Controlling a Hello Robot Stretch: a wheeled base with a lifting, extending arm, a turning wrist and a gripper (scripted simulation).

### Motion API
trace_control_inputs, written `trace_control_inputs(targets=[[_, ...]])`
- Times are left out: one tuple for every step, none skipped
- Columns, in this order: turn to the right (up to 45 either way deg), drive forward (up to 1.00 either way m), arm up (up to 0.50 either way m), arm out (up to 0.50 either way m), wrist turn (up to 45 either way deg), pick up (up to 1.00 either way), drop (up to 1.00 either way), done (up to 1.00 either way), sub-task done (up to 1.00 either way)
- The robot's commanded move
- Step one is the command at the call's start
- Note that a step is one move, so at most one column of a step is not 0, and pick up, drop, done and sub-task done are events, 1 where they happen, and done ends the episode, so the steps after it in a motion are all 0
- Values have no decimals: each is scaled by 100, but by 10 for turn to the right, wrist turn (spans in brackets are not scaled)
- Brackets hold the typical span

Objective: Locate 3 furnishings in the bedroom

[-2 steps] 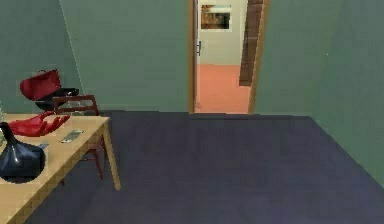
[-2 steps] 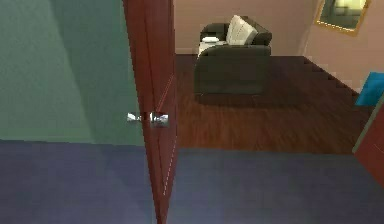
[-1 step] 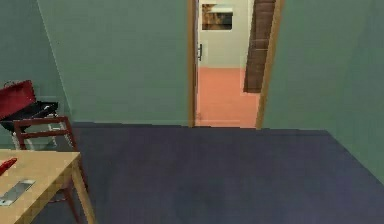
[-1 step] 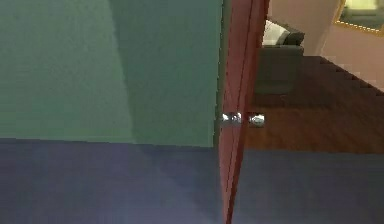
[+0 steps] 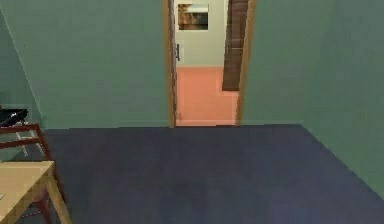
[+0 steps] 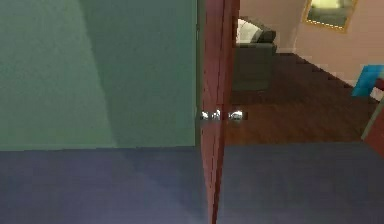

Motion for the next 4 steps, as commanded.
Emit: trace_control_inputs(targets=[[0, 100, 0, 0, 0, 0, 0, 0, 0], [60, 0, 0, 0, 0, 0, 0, 0, 0], [0, 80, 0, 0, 0, 0, 0, 0, 0], [30, 0, 0, 0, 0, 0, 0, 0, 0]])
